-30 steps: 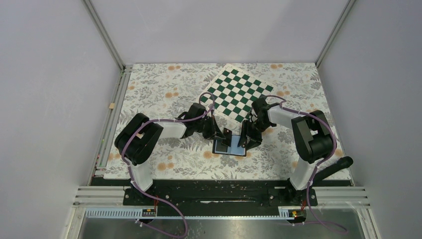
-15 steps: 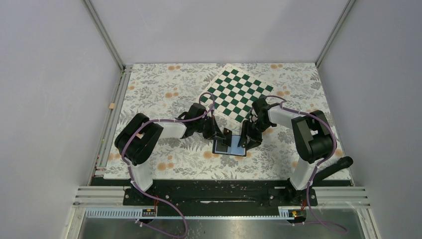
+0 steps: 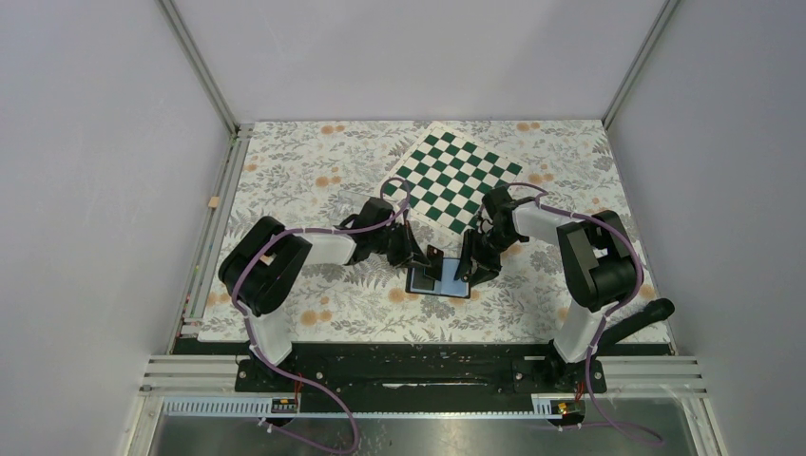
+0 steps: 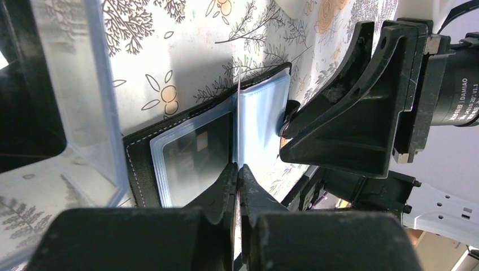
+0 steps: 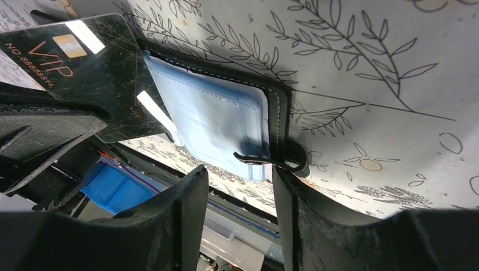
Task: Put the credit cards into the card holder
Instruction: Insert the credit card into the card holder.
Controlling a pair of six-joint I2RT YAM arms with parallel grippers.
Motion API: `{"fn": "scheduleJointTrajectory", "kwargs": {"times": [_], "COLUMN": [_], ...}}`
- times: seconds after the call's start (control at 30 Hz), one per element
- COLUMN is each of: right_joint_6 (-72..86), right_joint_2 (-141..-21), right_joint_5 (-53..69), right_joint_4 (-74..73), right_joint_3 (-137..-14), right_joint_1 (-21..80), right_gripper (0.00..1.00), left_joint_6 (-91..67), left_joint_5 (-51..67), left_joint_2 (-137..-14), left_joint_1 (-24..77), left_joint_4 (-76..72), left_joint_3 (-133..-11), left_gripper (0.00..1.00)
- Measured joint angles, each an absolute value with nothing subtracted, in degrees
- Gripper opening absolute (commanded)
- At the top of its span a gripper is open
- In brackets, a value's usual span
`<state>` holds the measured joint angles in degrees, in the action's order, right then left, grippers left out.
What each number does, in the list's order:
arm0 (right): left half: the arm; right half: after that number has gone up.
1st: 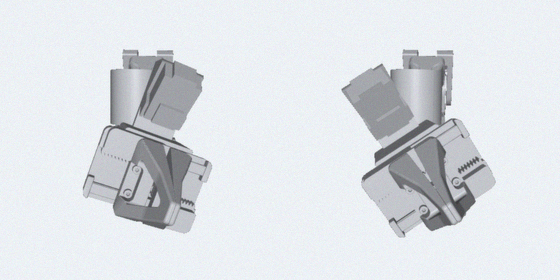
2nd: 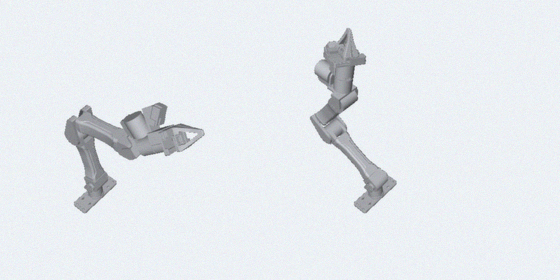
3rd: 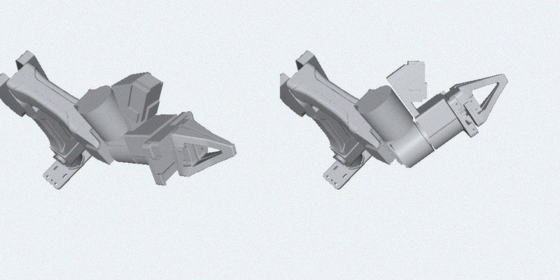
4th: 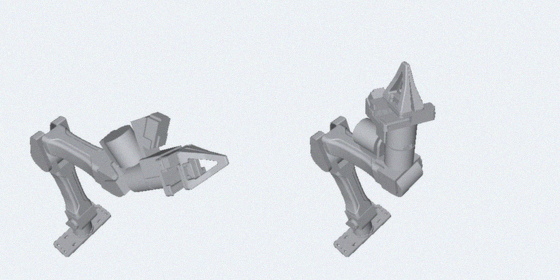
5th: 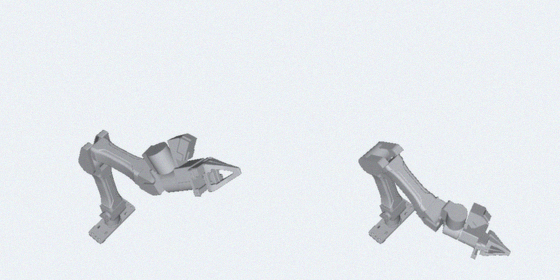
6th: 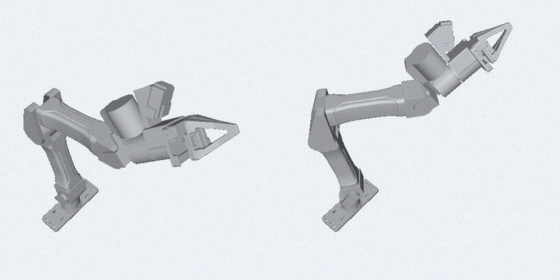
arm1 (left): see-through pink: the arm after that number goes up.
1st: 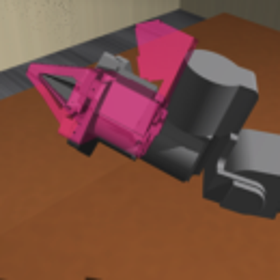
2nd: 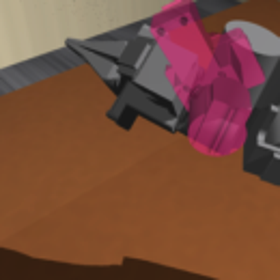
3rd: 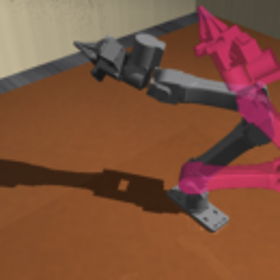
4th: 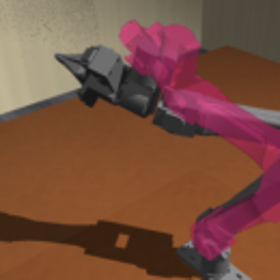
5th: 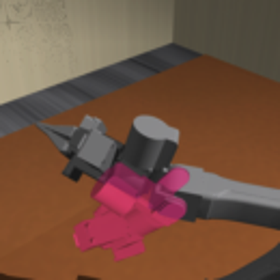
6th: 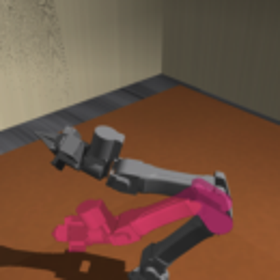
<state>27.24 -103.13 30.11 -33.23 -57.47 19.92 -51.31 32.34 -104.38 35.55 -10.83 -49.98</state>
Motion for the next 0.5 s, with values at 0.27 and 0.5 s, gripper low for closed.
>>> {"fn": "scheduleJointTrajectory", "kwargs": {"times": [0.27, 0.5], "right_joint_6": [27.27, 27.49], "right_joint_2": [-103.13, -103.13], "right_joint_5": [31.11, 31.68], "right_joint_4": [-32.56, -32.14], "right_joint_3": [-56.99, -56.69], "right_joint_1": [19.84, 19.75], "right_gripper": [0.53, 0.52], "left_joint_6": [-52.56, -53.63], "left_joint_5": [32.80, 33.43], "left_joint_2": [-104.25, -104.18], "left_joint_1": [35.55, 35.77], "left_joint_4": [-13.52, -16.51], "left_joint_3": [-48.58, -47.00], "left_gripper": [0.00, 0.00]}}
